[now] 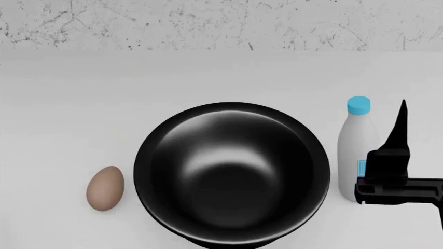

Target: Place the eggs and milk next to the bowl.

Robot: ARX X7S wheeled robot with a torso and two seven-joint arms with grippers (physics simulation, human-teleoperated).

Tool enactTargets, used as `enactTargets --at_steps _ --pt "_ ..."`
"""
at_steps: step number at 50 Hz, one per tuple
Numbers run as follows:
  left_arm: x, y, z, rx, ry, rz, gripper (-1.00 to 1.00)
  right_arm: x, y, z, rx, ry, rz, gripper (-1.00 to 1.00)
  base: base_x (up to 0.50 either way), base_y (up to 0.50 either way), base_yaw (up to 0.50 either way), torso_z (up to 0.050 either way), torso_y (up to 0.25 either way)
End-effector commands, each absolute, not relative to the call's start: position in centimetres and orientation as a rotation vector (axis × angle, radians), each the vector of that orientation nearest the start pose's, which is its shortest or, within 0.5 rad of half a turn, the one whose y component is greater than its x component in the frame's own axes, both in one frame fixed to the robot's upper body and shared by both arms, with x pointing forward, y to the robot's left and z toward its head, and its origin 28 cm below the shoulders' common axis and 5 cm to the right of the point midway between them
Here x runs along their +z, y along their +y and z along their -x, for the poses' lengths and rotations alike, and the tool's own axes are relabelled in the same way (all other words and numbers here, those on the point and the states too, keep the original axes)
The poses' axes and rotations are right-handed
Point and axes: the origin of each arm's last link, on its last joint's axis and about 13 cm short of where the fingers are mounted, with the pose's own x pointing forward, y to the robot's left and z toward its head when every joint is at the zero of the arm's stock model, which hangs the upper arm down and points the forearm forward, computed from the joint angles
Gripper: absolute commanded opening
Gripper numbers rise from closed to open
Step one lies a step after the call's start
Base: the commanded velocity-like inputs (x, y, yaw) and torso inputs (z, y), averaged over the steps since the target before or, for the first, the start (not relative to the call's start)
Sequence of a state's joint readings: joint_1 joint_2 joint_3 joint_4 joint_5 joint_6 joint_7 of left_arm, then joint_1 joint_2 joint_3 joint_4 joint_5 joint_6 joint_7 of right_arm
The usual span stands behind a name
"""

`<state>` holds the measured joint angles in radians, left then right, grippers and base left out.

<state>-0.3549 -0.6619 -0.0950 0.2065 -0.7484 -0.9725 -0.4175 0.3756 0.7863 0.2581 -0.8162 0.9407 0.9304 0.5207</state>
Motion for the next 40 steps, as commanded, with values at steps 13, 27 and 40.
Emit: enactTargets --at_steps 13,27,40 --pt "11.8 34.7 -26.4 0.324 0.410 -0.020 1.00 23.8 -19.3 -19.2 -0.139 -0.242 0.173 1.00 0.00 0.00 0.00 0.000 0.000" --pt "10.7 35.3 -27.1 0.342 0.440 -0.016 1.00 23.9 -19.3 -19.2 -0.141 -0.239 0.178 1.00 0.00 0.00 0.00 0.000 0.000" --pt "10.5 35.3 -26.5 0.361 0.434 -0.015 -1.00 23.9 -19.1 -19.2 -0.139 -0.237 0.181 1.00 0.00 0.00 0.00 0.000 0.000"
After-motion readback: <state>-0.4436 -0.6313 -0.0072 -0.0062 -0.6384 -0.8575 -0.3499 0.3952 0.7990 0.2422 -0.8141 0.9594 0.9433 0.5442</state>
